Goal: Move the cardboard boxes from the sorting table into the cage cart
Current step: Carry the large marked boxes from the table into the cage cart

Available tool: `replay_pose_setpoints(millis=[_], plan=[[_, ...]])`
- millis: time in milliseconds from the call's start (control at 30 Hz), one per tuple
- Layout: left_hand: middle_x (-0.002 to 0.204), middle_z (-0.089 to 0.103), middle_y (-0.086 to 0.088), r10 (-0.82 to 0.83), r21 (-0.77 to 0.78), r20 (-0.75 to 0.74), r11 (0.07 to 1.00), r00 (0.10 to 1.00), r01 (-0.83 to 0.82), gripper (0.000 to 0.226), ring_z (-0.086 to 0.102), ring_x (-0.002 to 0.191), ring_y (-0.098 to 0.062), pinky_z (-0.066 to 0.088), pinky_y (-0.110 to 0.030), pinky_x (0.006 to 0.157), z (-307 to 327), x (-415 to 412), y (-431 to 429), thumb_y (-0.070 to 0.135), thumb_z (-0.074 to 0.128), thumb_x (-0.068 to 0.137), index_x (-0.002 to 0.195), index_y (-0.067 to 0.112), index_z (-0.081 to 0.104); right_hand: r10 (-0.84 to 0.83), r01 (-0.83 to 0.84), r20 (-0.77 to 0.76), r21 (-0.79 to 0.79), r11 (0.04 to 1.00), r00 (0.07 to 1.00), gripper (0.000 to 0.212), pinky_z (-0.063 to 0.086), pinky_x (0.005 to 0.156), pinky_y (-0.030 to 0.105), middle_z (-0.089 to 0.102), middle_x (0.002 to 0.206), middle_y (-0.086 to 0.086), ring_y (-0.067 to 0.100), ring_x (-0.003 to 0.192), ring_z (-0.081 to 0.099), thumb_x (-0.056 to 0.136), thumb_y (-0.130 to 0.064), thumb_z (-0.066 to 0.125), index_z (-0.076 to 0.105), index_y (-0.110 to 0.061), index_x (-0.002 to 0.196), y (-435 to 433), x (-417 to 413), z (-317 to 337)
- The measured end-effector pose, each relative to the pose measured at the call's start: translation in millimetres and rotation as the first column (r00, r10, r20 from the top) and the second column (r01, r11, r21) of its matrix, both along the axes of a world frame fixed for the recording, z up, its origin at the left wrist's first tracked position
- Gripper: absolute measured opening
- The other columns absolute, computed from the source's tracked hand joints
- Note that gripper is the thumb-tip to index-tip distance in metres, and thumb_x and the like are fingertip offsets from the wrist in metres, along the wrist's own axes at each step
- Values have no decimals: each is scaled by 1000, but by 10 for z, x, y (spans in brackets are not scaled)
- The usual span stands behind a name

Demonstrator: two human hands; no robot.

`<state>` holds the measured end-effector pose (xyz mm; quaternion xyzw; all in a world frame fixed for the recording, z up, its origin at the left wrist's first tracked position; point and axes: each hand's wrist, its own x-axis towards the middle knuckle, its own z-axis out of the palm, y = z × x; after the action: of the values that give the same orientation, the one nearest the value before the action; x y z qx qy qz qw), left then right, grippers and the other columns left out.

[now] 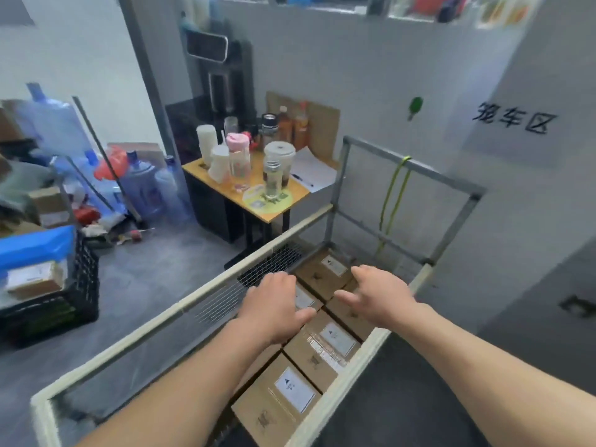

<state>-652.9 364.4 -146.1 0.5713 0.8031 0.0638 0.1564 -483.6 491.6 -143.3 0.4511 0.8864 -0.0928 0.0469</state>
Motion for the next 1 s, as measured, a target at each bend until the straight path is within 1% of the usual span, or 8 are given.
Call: replay_pose_setpoints(millis=[100, 200, 333, 433, 567, 700, 833, 1000], plan=[[148, 43, 0, -83, 53, -27, 995, 996, 85, 69, 40, 137, -20, 40, -44, 110, 321, 513, 30, 62, 54, 94, 144, 17, 39, -79, 80, -38, 31, 996, 996, 62, 50, 97, 42, 59, 130, 1, 25, 118, 57, 94, -69, 47, 54, -18, 129, -140, 623, 315], [151, 42, -1, -141, 101, -36, 984, 989, 144, 72, 41, 139, -21, 41, -44, 111, 598, 1067, -53, 62, 54, 93, 147, 17, 38, -149, 153, -75, 48, 987, 986, 62, 50, 95, 42, 60, 127, 2, 26, 117, 58, 93, -70, 45, 54, -17, 126, -366, 1230, 575], [151, 44, 0, -226, 152, -65, 960, 972, 233, 72, 41, 139, -20, 41, -43, 110, 902, 1725, -208, 62, 55, 93, 147, 17, 40, -222, 229, -105, 70, 971, 969, 62, 48, 95, 42, 60, 127, 2, 26, 121, 57, 92, -69, 47, 54, -18, 126, -686, 1886, 904], [152, 42, -1, -299, 170, -96, 935, 949, 312, 73, 39, 141, -20, 40, -43, 111, 1111, 2126, -299, 63, 53, 93, 147, 16, 39, -284, 297, -128, 101, 950, 950, 66, 47, 99, 41, 59, 136, 4, 26, 127, 55, 93, -68, 48, 51, -16, 134, -974, 2322, 1153], [152, 43, 0, -391, 206, -112, 890, 914, 406, 75, 39, 142, -21, 40, -43, 111, 1373, 2577, -387, 66, 54, 91, 147, 18, 39, -393, 409, -129, 137, 902, 910, 74, 48, 101, 44, 59, 140, 6, 28, 129, 55, 93, -71, 47, 47, -15, 142, -1372, 2842, 1429], [154, 42, 2, -498, 252, -105, 824, 861, 508, 79, 38, 142, -19, 41, -42, 111, 1571, 2962, -514, 66, 55, 89, 150, 19, 37, -520, 537, -136, 164, 827, 843, 76, 49, 100, 45, 61, 139, 6, 29, 127, 57, 92, -72, 46, 47, -15, 142, -1756, 3265, 1616], [156, 39, 0, -597, 250, -120, 755, 793, 606, 81, 35, 144, -20, 39, -41, 112, 1642, 3266, -770, 65, 55, 90, 152, 17, 34, -619, 642, -175, 168, 748, 766, 75, 50, 98, 43, 58, 143, 4, 26, 128, 56, 93, -70, 48, 44, -16, 146, -2257, 3570, 1704], [157, 38, -1, -717, 227, -108, 657, 689, 719, 85, 37, 144, -22, 40, -43, 111, 1614, 3711, -1090, 68, 54, 90, 153, 16, 32, -740, 766, -198, 136, 628, 642, 79, 46, 104, 42, 51, 150, 3, 25, 136, 50, 94, -69, 49, 37, -18, 153, -2998, 3971, 1665]])
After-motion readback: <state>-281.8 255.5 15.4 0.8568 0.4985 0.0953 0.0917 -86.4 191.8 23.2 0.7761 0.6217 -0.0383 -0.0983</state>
